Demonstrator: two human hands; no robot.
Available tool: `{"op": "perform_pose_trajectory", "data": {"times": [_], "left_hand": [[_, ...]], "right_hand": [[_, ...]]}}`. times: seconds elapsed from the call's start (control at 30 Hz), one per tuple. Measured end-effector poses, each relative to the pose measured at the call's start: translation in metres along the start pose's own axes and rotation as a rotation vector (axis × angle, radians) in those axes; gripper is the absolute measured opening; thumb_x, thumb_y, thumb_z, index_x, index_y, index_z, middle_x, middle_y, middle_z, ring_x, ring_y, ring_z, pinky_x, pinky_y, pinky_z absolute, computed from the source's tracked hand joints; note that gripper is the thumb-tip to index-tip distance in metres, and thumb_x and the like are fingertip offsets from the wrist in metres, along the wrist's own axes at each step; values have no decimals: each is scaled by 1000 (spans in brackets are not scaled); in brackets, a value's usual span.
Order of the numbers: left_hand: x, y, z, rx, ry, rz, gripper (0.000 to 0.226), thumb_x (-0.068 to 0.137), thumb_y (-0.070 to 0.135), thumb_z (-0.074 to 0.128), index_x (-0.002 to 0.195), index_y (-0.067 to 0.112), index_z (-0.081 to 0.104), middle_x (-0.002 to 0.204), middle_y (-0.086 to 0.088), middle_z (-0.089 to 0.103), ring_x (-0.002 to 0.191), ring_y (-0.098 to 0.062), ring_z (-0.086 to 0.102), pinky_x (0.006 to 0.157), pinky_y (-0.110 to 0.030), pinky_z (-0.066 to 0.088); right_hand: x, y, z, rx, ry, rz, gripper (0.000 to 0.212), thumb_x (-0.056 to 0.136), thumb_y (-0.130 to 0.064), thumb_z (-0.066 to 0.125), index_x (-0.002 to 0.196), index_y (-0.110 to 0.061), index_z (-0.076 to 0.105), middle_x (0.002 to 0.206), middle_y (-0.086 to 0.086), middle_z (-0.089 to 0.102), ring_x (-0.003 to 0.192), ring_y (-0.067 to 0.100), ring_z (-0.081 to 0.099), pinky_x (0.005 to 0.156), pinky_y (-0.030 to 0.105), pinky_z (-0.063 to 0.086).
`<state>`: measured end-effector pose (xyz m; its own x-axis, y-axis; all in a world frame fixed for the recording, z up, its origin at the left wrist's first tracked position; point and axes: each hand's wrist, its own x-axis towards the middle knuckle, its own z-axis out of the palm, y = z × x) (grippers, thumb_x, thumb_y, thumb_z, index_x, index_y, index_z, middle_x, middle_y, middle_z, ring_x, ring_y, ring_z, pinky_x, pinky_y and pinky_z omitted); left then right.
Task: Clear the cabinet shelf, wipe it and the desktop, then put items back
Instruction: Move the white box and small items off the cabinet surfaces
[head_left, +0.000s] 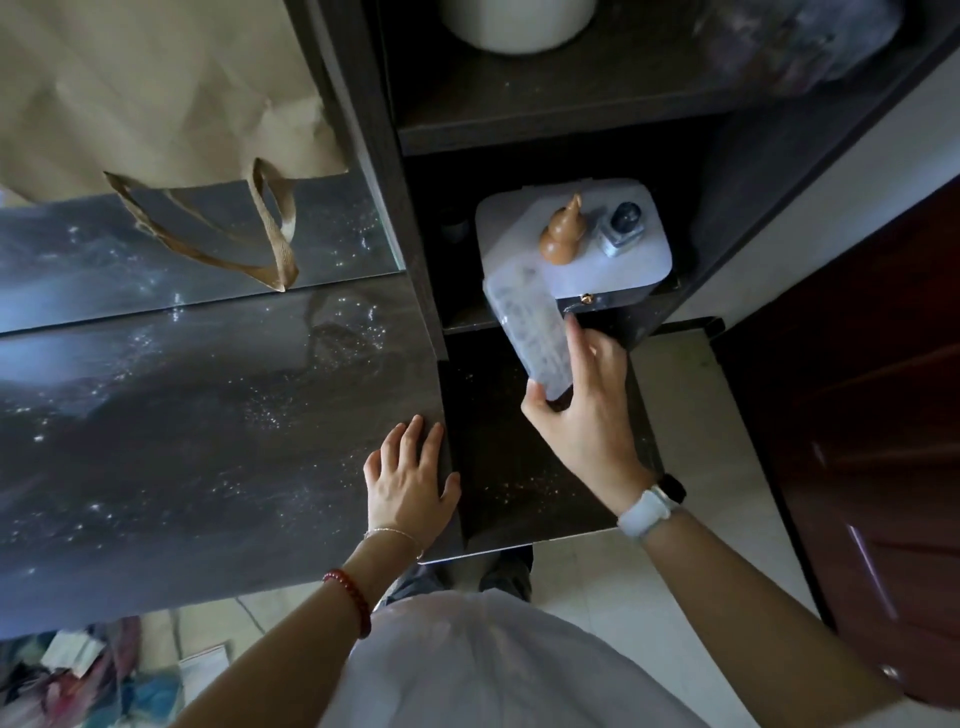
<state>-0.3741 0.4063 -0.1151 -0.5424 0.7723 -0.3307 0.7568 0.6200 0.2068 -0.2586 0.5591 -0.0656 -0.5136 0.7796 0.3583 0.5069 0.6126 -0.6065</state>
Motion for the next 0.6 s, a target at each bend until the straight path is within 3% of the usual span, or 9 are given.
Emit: {"op": "perform_pose_trajectory", "data": {"times": [0.07, 0.13, 0.3, 0.4, 0.53, 0.6], "left_hand": [[0, -1, 0, -6, -15, 14, 61, 88, 44, 45, 141, 19, 32, 150, -9, 29, 138, -31, 22, 109, -50, 21], [0, -3, 1, -2, -32, 23, 62, 90, 45, 43, 144, 21, 22, 153, -5, 19, 141, -28, 12, 112, -48, 15], [1, -1, -1, 8, -68, 12, 63, 92, 47, 37, 145, 24, 12, 155, -2, 9, 142, -24, 5, 114, -45, 11], [0, -2, -3, 18, -91, 17, 64, 92, 47, 36, 146, 25, 9, 156, -1, 6, 142, -24, 3, 114, -44, 9], [-2, 0, -6, -3, -90, 8, 62, 92, 41, 39, 146, 25, 10, 156, -1, 5, 142, -23, 1, 114, -42, 8], [0, 1, -9, -32, -76, 5, 60, 91, 35, 42, 145, 23, 17, 156, -3, 8, 142, -23, 4, 113, -41, 11]], "right_hand": [[22, -13, -2, -38, 36, 16, 59, 78, -27, 56, 127, 3, 45, 114, 23, 51, 109, 29, 41, 98, 23, 31], [40, -22, 1, -68, 58, 43, 48, 78, -28, 57, 116, 1, 51, 110, 20, 54, 105, 32, 46, 94, 32, 40], [61, -28, 15, -110, 112, 83, 31, 78, -24, 66, 96, 0, 57, 109, 22, 54, 99, 36, 51, 85, 40, 45], [59, -29, 17, -96, 117, 82, 36, 81, -27, 67, 104, 0, 57, 116, 22, 53, 106, 35, 49, 91, 41, 45], [29, -34, 9, -48, 217, -1, 34, 88, -26, 55, 115, -5, 56, 119, 19, 54, 109, 28, 47, 93, 35, 38], [1, -36, 15, -24, 126, -47, 34, 90, -20, 48, 119, -4, 55, 119, 17, 57, 109, 27, 48, 92, 35, 39]]}}
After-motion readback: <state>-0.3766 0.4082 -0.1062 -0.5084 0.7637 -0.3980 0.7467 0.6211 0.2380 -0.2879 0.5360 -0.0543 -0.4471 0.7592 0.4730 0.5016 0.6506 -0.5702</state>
